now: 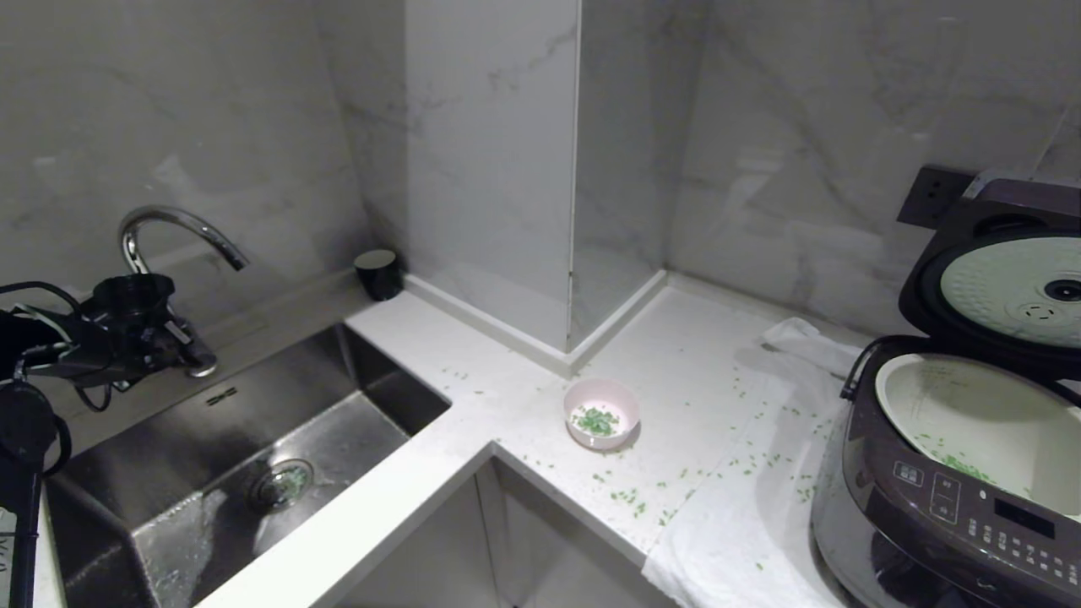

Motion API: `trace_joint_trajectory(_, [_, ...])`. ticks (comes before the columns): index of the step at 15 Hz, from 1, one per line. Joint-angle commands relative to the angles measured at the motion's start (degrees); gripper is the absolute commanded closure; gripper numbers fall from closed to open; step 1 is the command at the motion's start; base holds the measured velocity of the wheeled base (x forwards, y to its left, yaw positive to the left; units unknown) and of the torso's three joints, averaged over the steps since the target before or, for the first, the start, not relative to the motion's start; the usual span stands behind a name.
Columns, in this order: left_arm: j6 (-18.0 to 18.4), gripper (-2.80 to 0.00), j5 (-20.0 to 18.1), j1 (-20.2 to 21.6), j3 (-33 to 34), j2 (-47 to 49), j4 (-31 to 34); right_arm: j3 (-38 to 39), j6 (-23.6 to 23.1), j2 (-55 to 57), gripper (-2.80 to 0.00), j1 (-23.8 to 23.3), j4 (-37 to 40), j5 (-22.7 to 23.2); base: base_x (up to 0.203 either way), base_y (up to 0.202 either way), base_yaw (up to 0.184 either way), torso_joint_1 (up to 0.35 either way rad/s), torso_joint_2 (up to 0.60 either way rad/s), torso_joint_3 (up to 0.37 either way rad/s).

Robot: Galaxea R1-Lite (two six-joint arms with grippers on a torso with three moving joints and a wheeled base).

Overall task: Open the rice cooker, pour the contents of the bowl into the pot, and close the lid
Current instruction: Turn on the tap

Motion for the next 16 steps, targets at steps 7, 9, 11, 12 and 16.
trace_joint_trajectory(7, [-1.5,0.00,0.3,-0.5,0.7,-1.8,4.4,0.1,0.0,0.0,0.00,0.1,0.0,0.0,0.000,0.000,0.000,0.000,0.00,0.000])
trace_joint_trajectory(9, [-1.9,0.00,0.3,-0.5,1.3,-2.9,5.4,0.1,0.0,0.0,0.00,0.1,0.0,0.0,0.000,0.000,0.000,0.000,0.00,0.000])
trace_joint_trajectory(11, [-1.9,0.00,0.3,-0.4,1.3,-2.6,5.4,0.1,-0.1,0.0,0.00,0.0,0.0,0.0,0.000,0.000,0.000,0.000,0.00,0.000])
trace_joint_trajectory(12, [-1.9,0.00,0.3,-0.3,1.2,-2.4,5.4,0.1,0.0,0.0,0.00,0.0,0.0,0.0,0.000,0.000,0.000,0.000,0.00,0.000])
trace_joint_trajectory(16, [-1.9,0.00,0.3,-0.2,1.3,-2.6,5.4,0.1,0.0,0.0,0.00,0.0,0.0,0.0,0.000,0.000,0.000,0.000,0.00,0.000])
